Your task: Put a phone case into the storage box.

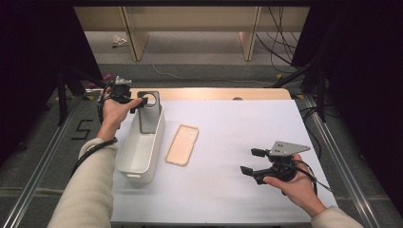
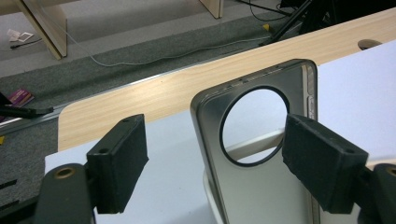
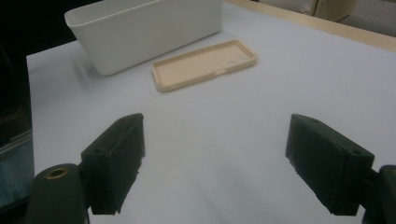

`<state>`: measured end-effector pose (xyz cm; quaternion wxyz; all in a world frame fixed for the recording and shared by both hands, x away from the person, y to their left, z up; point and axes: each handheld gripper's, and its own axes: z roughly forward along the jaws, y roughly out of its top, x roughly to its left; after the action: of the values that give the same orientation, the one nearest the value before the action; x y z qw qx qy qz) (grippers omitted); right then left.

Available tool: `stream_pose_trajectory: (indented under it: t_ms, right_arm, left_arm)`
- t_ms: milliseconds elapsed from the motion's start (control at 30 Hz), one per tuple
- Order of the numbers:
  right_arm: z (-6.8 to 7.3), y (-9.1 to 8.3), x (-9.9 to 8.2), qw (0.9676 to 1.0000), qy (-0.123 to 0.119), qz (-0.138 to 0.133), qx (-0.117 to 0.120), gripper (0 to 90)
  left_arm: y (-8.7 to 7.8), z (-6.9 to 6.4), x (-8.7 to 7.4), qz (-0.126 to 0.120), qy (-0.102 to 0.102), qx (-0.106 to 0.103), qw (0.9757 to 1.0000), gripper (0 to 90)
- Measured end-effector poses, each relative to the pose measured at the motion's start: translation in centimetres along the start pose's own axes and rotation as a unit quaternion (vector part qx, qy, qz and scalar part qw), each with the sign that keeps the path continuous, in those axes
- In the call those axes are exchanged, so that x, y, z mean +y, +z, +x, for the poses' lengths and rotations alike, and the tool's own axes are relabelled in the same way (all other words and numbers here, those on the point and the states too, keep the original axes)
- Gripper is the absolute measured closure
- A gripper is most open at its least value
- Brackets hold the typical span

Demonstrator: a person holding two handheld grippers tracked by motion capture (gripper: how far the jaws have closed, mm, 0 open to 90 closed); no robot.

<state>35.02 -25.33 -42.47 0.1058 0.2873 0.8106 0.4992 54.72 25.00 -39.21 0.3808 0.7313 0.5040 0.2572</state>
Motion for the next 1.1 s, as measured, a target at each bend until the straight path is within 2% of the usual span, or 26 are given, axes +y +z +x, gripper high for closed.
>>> stream_pose_trajectory:
  t_ms: [33,167,233,300,367,400,433,600,700,867,933,1033,1100]
  right_arm:
    - [0.0,0.0,0.0,1.0,0.0,0.0,0.0,20.5]
    - [0.0,0.0,0.0,1.0,0.0,0.001,-0.001,20.4]
    - [0.0,0.0,0.0,1.0,0.0,0.001,-0.002,20.3]
    - [0.0,0.0,0.0,1.0,0.0,0.002,-0.003,20.1]
    - [0.0,0.1,0.0,1.0,0.0,0.002,-0.004,20.1]
    - [0.0,0.1,0.0,1.0,0.0,0.002,-0.004,19.9]
    - [0.0,0.1,0.0,1.0,0.0,0.002,-0.004,19.9]
    - [0.0,0.1,0.0,1.0,0.0,0.003,-0.006,19.5]
    - [0.0,0.1,0.0,1.0,0.001,0.003,-0.007,19.3]
    - [0.0,0.2,0.0,0.9999,0.002,0.004,-0.009,19.3]
    - [0.0,0.1,0.0,1.0,0.001,0.003,-0.008,19.1]
    - [0.0,0.1,0.0,1.0,0.002,0.004,-0.009,19.1]
    - [0.0,0.1,0.1,1.0,0.001,0.004,-0.009,19.1]
  left_arm:
    - [-0.3,0.1,-0.1,0.0,-0.001,0.0,1.0,16.0]
    - [-1.5,0.2,-0.5,0.002,0.007,-0.004,1.0,17.5]
    - [-2.1,0.1,-0.6,0.002,0.011,-0.005,0.9999,14.7]
    - [-3.0,-0.3,-0.9,0.005,0.0,-0.003,1.0,14.2]
    - [-3.8,-0.6,-1.2,0.006,0.009,-0.011,0.9999,7.4]
    - [-4.0,-0.8,-1.3,0.008,0.01,-0.007,0.9999,1.2]
    - [-4.4,-0.9,-1.4,0.006,0.012,-0.005,0.9999,0.0]
    - [-6.4,-1.5,-2.2,-0.015,0.009,0.001,0.9998,0.0]
    - [-7.6,-2.3,-2.7,-0.033,0.008,-0.006,0.9994,0.0]
    - [-9.6,-4.5,-3.9,-0.06,0.007,-0.033,0.9976,0.0]
    - [-10.1,-5.6,-4.5,-0.064,0.01,-0.049,0.9967,0.0]
    - [-10.5,-7.3,-5.1,-0.061,0.023,-0.089,0.9939,0.0]
    - [-10.7,-8.0,-5.3,-0.063,0.025,-0.104,0.9923,0.0]
